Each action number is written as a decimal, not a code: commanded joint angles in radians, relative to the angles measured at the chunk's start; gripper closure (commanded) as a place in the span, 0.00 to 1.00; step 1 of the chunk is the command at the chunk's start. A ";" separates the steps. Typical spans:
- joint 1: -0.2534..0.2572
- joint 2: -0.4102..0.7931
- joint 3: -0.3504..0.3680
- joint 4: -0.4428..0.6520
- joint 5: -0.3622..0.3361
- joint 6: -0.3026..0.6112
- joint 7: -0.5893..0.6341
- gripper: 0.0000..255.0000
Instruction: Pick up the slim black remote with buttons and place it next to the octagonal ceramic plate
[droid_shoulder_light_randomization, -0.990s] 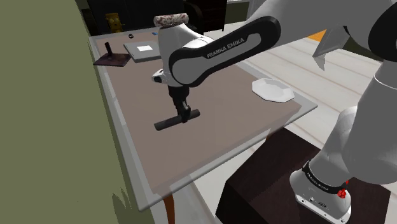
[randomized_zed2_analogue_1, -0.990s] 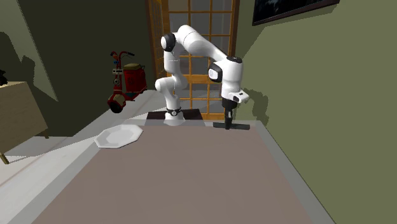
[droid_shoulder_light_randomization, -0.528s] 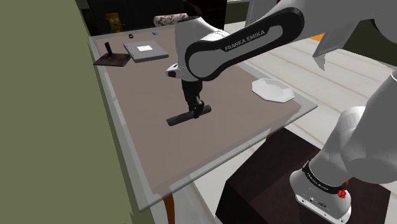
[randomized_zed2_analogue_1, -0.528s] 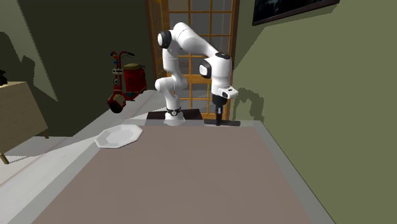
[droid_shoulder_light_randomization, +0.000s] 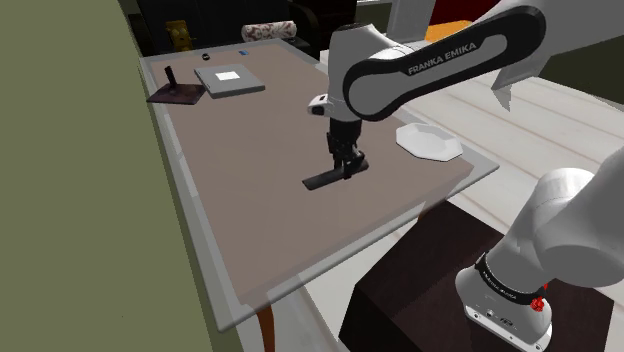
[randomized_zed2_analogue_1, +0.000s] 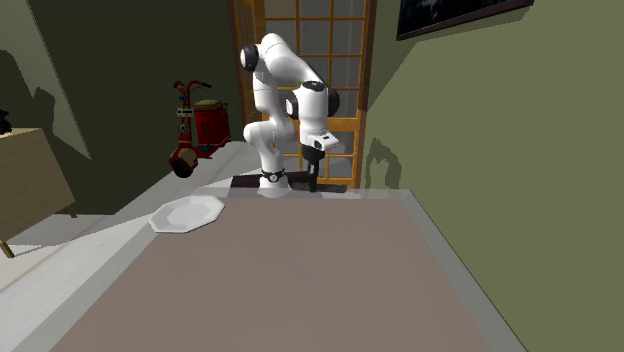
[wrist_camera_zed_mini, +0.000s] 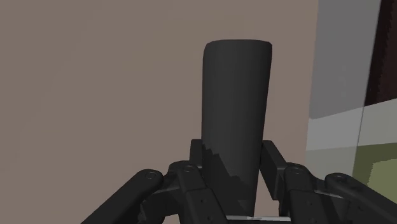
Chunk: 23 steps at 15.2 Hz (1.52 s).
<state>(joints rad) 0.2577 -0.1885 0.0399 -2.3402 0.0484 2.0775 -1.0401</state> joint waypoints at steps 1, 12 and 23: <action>-0.019 -0.054 -0.025 -0.056 -0.008 0.000 -0.041 1.00; -0.148 -0.323 -0.182 -0.287 -0.114 -0.039 -0.252 1.00; -0.291 -0.447 -0.338 -0.386 -0.254 -0.057 -0.443 1.00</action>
<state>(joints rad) -0.0265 -0.6313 -0.2915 -2.7159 -0.1986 2.0145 -1.4757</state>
